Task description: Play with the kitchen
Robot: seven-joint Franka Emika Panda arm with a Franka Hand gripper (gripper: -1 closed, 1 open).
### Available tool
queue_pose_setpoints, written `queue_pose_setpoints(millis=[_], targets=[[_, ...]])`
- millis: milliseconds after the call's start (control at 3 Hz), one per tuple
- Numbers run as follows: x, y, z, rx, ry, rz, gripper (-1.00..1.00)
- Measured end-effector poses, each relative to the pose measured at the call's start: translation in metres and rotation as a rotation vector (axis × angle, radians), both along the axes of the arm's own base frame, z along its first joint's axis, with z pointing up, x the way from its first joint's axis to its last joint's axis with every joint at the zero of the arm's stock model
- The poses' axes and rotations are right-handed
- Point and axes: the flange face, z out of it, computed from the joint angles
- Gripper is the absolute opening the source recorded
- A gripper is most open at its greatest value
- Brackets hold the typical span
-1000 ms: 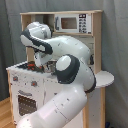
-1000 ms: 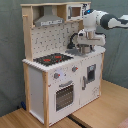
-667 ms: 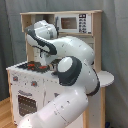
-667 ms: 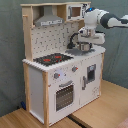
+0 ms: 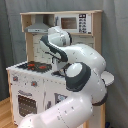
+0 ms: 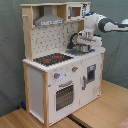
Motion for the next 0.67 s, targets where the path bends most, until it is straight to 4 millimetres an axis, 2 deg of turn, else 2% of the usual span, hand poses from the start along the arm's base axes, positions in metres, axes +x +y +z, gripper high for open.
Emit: queue_pose_setpoints(millis=[333, 667], targets=[[0.0201, -0.0088, -0.0247, 0.015, 0.013, -0.031, -1.0], [0.021, -0.0089, -0.0245, 0.017, 0.01, -0.031, 1.0]])
